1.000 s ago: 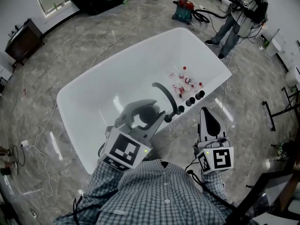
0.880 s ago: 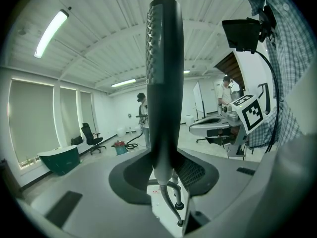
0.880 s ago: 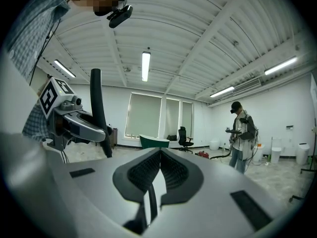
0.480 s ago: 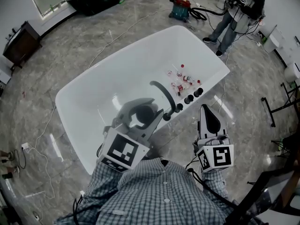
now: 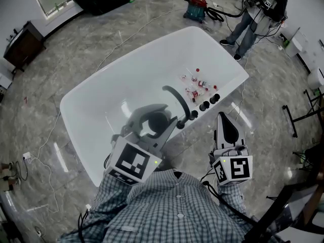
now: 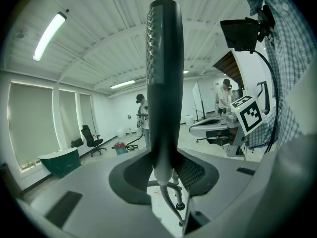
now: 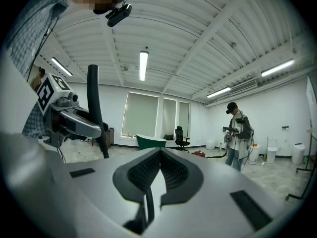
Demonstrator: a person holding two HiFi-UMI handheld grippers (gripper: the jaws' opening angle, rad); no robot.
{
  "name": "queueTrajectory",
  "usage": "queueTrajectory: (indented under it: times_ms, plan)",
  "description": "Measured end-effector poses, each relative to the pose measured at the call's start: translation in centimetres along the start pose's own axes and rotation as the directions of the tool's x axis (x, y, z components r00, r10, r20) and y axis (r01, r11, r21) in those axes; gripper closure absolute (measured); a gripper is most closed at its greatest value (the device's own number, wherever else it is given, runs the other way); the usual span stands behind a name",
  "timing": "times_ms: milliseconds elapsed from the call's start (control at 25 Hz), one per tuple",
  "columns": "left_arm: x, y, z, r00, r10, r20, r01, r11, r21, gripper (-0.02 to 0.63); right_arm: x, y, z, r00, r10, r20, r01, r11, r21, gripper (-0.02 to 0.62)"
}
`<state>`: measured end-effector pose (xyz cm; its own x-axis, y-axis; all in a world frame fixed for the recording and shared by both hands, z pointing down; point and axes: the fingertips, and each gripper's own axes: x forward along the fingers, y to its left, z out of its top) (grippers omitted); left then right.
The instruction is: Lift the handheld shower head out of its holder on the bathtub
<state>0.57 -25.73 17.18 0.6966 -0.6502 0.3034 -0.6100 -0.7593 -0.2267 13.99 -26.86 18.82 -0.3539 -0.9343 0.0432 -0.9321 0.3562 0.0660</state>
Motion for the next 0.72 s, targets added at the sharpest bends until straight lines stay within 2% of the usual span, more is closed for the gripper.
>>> queueTrajectory:
  times_ms: [720]
  plan:
    - [0.29, -0.17, 0.19, 1.0, -0.001, -0.001, 0.001, 1.0, 0.002, 0.465, -0.1, -0.46, -0.17, 1.0, -0.008, -0.008, 0.008, 1.0, 0.01, 0.58]
